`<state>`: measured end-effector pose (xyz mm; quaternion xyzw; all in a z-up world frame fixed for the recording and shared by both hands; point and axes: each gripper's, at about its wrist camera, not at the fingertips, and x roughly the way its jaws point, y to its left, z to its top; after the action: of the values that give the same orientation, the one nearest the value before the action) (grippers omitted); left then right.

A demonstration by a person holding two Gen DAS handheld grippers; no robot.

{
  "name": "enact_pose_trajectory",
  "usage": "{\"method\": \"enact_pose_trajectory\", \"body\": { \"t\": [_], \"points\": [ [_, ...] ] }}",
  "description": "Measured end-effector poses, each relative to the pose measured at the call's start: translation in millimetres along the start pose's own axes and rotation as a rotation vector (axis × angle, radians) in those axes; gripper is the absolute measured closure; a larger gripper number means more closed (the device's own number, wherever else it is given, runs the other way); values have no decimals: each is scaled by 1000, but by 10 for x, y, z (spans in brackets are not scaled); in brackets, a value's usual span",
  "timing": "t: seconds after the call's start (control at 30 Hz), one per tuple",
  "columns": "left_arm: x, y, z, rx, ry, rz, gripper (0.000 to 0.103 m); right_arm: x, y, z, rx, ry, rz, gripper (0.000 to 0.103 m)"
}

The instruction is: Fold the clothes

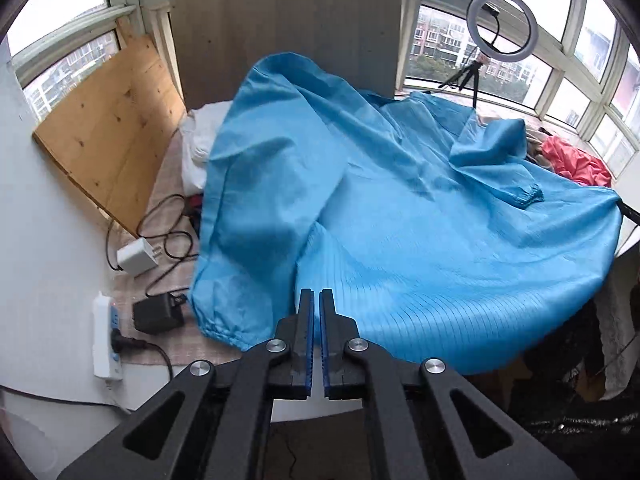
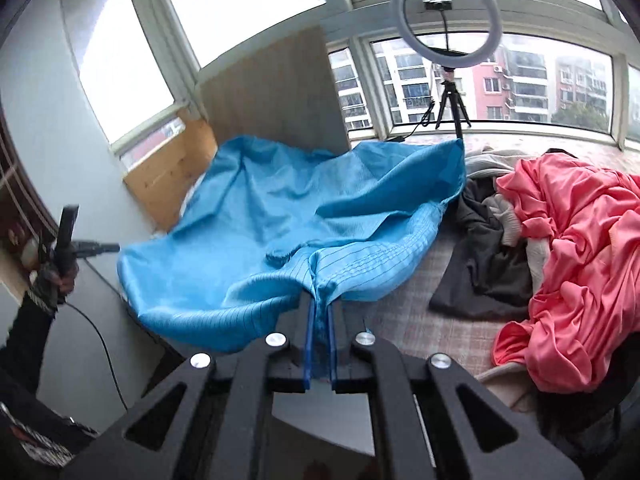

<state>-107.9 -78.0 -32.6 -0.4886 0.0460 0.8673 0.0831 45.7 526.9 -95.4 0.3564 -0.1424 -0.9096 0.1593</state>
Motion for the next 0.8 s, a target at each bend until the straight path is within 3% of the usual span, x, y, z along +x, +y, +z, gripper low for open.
{"method": "enact_pose_trajectory", "body": {
  "t": [0.03,0.1,0.17,0.23,0.3,0.4,0.53,0.67,0.73,0.77,0.8],
  "points": [
    [69,-16,-14,0,9,-4,88,100,-98,77,42,27,-30,98],
    [208,-49,-42,-1,27,-12,67,366,-261,151,58,86,-131,97],
    [346,-81,-70,-2,45,-20,68,734,-374,101,37,198,-245,94],
    [485,-113,-98,-3,63,-29,67,962,-501,-56,51,308,-271,94],
    [577,-263,-314,-7,100,-64,59,958,-533,-228,55,321,-255,85],
    [695,-543,-725,-15,167,-129,58,920,-567,-479,68,336,-230,67],
    [869,-859,-1115,-41,237,-220,57,863,-579,-696,90,345,-218,65],
    [1075,-973,-1132,-51,280,-212,48,913,-586,-813,104,366,-203,61],
    [1177,-1026,-1137,-51,300,-200,55,943,-581,-847,103,369,-200,57],
    [1228,-1053,-1139,-51,310,-195,76,958,-576,-863,98,370,-199,56],
    [1279,-1080,-1142,-52,320,-189,90,975,-566,-881,93,375,-196,56]
  ]
}}
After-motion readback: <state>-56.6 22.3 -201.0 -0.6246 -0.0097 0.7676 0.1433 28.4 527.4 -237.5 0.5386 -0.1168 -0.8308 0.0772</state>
